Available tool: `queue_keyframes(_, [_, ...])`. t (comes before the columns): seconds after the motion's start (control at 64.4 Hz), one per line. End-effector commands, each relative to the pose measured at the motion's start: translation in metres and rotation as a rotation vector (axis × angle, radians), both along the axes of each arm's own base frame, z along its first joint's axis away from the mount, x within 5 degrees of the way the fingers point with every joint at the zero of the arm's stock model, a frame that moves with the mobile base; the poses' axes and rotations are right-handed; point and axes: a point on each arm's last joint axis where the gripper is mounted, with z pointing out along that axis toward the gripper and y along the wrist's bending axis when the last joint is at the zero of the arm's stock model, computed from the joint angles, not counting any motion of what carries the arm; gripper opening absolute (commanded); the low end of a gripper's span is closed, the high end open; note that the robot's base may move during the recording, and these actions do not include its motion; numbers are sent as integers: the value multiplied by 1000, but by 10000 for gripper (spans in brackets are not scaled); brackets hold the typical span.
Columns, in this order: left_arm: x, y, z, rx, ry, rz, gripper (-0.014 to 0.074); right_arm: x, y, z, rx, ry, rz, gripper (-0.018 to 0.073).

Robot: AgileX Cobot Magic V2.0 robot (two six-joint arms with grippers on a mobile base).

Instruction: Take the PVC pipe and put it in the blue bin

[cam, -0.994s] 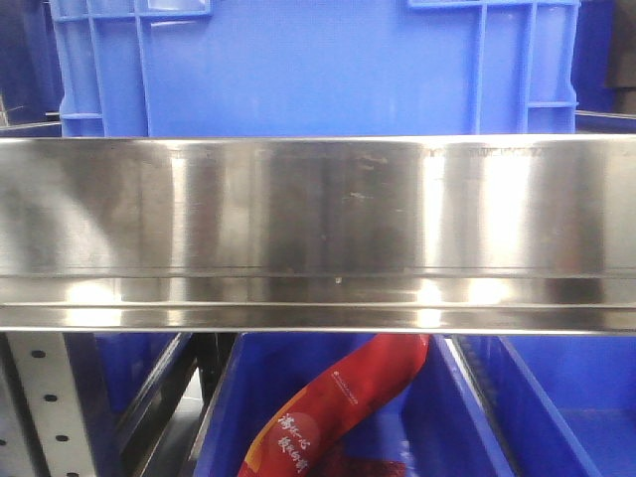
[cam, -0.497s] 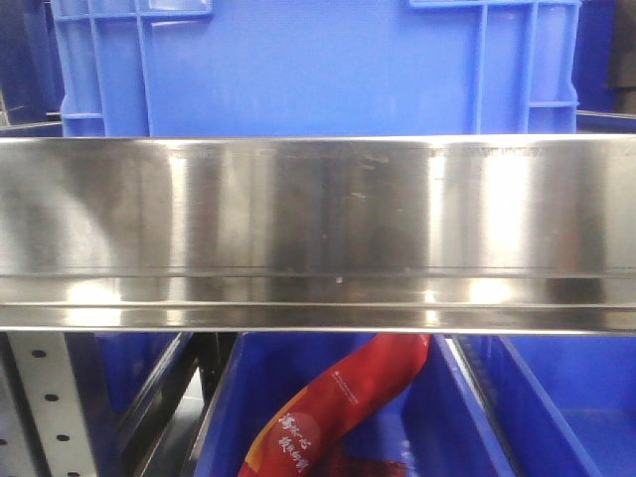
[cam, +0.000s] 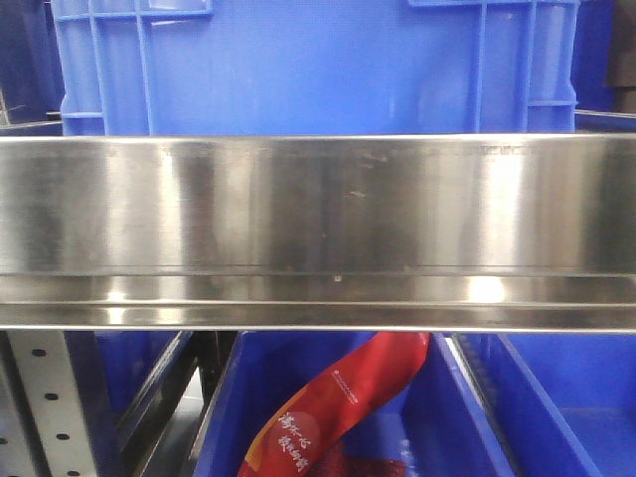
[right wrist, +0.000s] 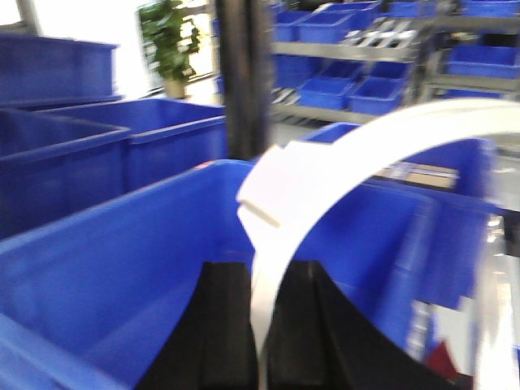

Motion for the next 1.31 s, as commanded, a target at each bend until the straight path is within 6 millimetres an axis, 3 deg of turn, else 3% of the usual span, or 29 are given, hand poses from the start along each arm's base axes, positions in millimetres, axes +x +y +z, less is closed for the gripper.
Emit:
queue_keyframes(0.0, [23,-14,10,-33,-11,-19,-111,29,15,3,-5,7,36,-168])
queue_keyframes(0.109, [63,-34,2,-62,64,-25,-111,62,35,-6,-22,72,79,-168])
queue_keyframes(0.186, [79,-42,1,-62,104,-28,-111,78,50,-13,-34,110,113,-168])
queue_keyframes(0.264, [100,-53,-15,-20,191,-27,-111,90,59,-20,-44,145,132,-168])
queue_keyframes(0.373, [114,-60,-32,16,275,-26,-87,101,64,-34,-59,213,138,-147])
queue_keyframes(0.482, [115,-64,-38,28,313,-35,73,101,64,-36,-59,234,143,-6])
queue_keyframes(0.59, [115,-64,-38,29,315,-35,286,101,64,-36,-59,234,143,233])
queue_keyframes(0.715, [114,-64,-38,16,326,-39,337,101,64,-34,-54,220,140,349])
queue_keyframes(0.839, [108,-61,-30,3,305,-41,281,92,60,-21,-39,164,136,296])
queue_keyframes(0.994, [86,-50,-5,-30,236,-46,34,70,52,3,-13,73,133,34])
queue_keyframes(1.103, [78,-46,2,-21,203,-42,-110,64,50,9,-21,50,130,-164])
queue_keyframes(1.29, [71,-41,7,8,189,-34,-111,57,47,11,-34,68,135,-168])
